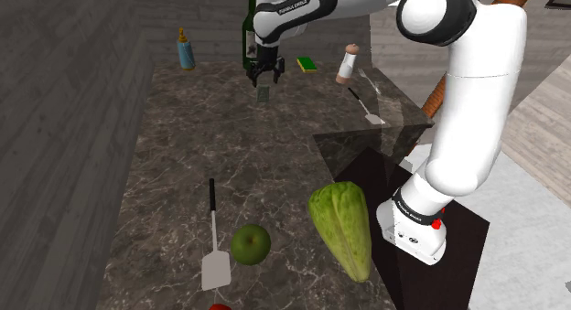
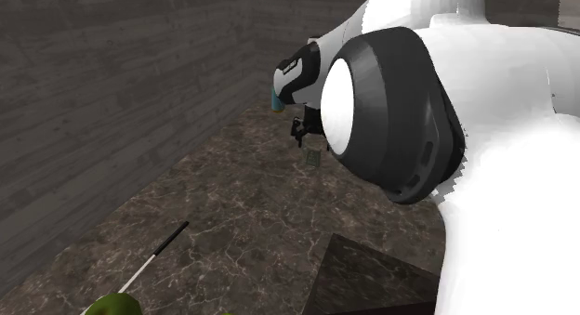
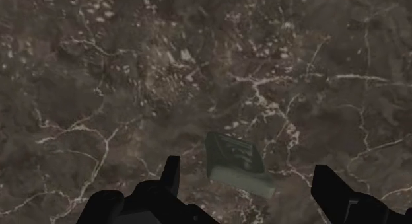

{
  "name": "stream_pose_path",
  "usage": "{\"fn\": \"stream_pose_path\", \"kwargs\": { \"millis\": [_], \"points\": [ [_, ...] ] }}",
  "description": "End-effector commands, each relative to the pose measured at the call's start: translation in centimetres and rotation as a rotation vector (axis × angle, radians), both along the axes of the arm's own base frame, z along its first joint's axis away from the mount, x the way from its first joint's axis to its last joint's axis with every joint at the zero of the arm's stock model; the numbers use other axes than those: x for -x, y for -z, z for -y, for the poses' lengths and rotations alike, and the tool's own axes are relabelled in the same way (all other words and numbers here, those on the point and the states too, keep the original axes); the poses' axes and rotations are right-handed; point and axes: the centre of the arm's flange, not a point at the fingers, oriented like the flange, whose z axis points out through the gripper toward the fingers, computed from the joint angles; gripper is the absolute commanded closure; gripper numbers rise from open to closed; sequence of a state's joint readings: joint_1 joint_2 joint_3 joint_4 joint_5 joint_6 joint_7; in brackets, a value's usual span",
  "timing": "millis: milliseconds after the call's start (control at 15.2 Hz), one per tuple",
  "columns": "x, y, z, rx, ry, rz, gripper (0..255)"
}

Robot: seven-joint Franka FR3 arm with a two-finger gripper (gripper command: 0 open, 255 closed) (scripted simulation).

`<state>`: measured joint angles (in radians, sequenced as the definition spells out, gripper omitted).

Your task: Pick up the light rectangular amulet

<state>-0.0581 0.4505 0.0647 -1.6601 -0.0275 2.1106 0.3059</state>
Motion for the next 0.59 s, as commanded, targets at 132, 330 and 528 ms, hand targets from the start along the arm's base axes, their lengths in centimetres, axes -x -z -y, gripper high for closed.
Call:
{"fn": "stream_pose_path", "kwargs": {
  "millis": [132,330,528],
  "points": [
    [-1.3,2.4,0.3,0.002,0.004,0.001,0],
    [-1.3,3.9,0.3,0.002,0.004,0.001,0],
    [-1.3,4.8,0.3,0.002,0.004,0.001,0]
  ]
}}
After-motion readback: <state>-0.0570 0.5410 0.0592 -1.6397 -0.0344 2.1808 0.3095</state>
